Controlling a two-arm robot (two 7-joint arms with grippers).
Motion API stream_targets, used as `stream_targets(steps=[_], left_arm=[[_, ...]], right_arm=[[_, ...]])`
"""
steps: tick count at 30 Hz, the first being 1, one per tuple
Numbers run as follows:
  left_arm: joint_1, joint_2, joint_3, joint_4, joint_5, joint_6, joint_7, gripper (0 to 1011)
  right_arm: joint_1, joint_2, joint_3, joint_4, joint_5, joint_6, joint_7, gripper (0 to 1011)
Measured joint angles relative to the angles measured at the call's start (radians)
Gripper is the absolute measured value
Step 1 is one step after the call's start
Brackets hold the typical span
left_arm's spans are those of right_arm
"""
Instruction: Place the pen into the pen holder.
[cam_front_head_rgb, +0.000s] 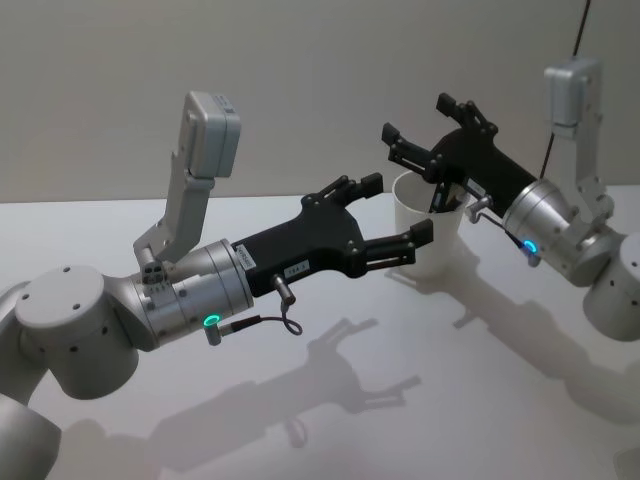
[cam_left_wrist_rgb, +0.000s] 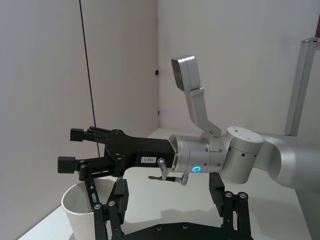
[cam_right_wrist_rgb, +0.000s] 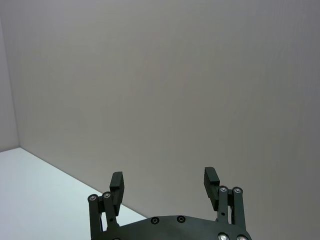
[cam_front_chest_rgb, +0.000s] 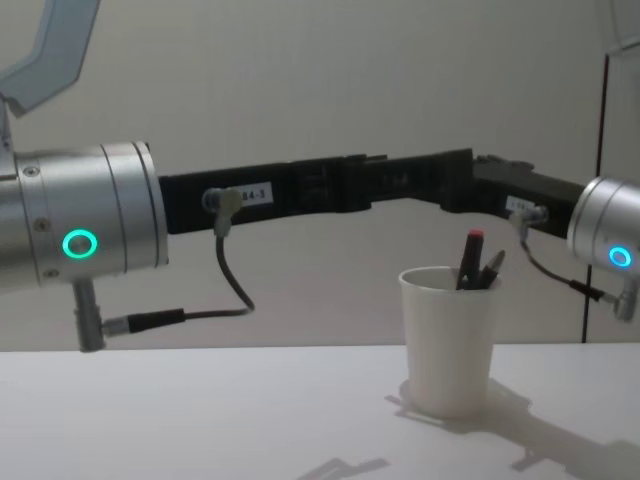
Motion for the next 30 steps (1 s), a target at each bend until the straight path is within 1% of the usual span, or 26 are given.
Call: stream_targets(steps=[1,10,16,17,19,23,26,30], left_arm=[[0.0,0.0,0.0,0.0,0.0,0.0,0.0,1001],[0.0,0.0,0.0,0.0,0.0,0.0,0.0,1001],[0.0,0.0,0.0,0.0,0.0,0.0,0.0,1001],[0.0,0.0,0.0,0.0,0.0,0.0,0.0,1001],[0.0,0.0,0.0,0.0,0.0,0.0,0.0,1001],[0.0,0.0,0.0,0.0,0.0,0.0,0.0,1001],[0.0,0.0,0.0,0.0,0.0,0.0,0.0,1001],[0.001,-0.001,0.0,0.0,0.004,-0.002,0.008,1001]], right_arm=[[-0.005,0.003,0.002,-0.01,0.005,0.001,0.001,1000],[-0.04,0.027,0.014,-0.074,0.038,0.006,-0.005,1001],[-0.081,0.055,0.028,-0.138,0.061,0.012,-0.029,1001],[-0.081,0.055,0.028,-0.138,0.061,0.012,-0.029,1001],[-0.102,0.07,0.035,-0.168,0.07,0.015,-0.044,1001],[-0.128,0.085,0.042,-0.202,0.08,0.018,-0.063,1001],[-0.161,0.106,0.051,-0.244,0.092,0.021,-0.086,1001],[-0.165,0.108,0.052,-0.248,0.093,0.021,-0.088,1001]])
